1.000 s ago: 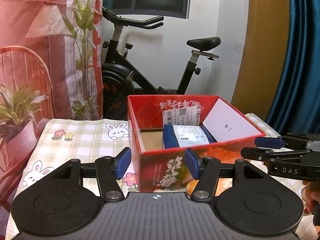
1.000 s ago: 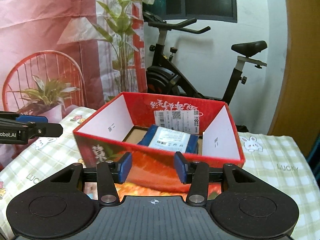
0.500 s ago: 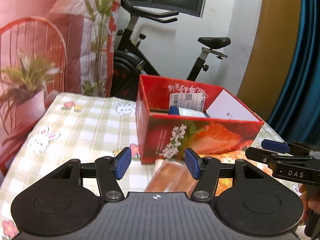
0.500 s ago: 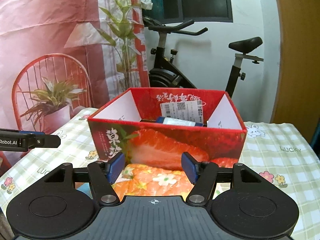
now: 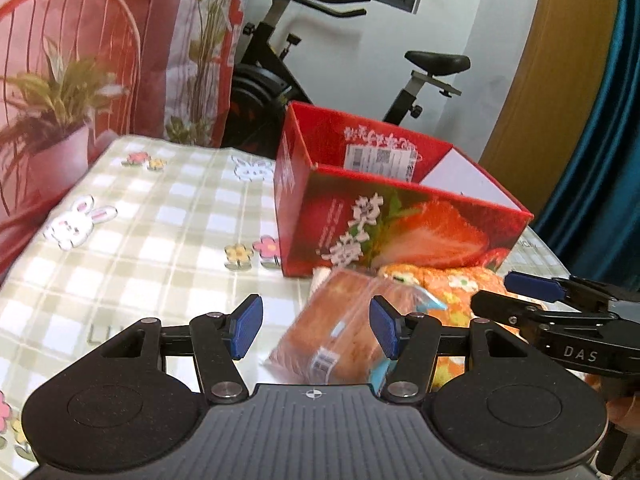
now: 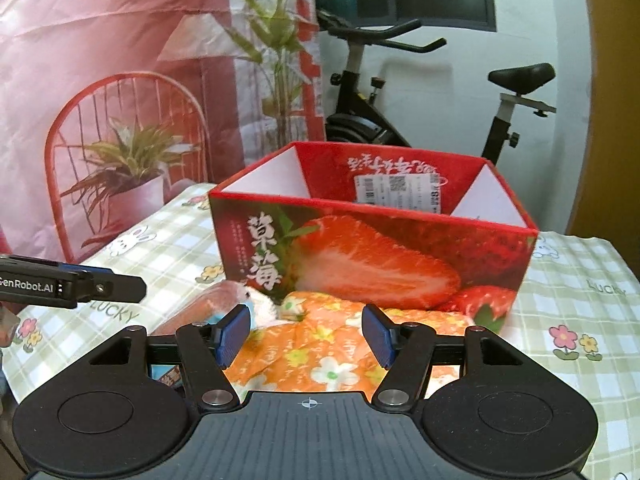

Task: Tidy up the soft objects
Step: 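Move the left tool to the clear-wrapped bread loaf and grasp it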

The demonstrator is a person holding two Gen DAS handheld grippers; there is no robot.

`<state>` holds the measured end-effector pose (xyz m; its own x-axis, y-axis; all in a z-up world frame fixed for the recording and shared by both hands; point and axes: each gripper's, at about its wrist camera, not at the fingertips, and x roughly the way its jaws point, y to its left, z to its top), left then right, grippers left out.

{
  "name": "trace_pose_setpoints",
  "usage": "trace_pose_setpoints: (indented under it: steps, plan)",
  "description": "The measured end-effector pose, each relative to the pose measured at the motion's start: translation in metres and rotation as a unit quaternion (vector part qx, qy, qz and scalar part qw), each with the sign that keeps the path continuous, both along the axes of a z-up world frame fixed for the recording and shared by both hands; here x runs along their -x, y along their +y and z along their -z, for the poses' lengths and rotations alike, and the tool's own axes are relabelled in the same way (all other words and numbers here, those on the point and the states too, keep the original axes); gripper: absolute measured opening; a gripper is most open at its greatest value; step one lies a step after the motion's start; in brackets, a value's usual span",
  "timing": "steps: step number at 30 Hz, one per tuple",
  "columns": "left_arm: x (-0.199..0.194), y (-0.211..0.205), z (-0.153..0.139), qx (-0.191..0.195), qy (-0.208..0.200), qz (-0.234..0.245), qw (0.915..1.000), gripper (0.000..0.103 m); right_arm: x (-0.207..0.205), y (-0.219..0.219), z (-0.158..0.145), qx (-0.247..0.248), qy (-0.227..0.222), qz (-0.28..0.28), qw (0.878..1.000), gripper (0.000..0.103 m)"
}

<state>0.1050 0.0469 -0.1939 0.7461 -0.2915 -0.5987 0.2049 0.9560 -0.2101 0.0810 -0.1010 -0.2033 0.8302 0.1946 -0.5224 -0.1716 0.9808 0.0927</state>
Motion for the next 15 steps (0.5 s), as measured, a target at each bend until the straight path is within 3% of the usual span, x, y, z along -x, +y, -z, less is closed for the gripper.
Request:
trace_pose_setpoints:
  steps: [8,15]
  plan:
    - [-0.001,0.001,0.015,0.007,0.02,-0.001,0.9998,0.061,-0.027,0.015,-0.001,-0.003,0.005,-0.036,0.999,0.058]
    - [-0.006,0.013,0.025,0.049,0.05,-0.011,0.9975,0.059,-0.063,0.032,0.005,-0.014,0.033,-0.061,0.998,0.058]
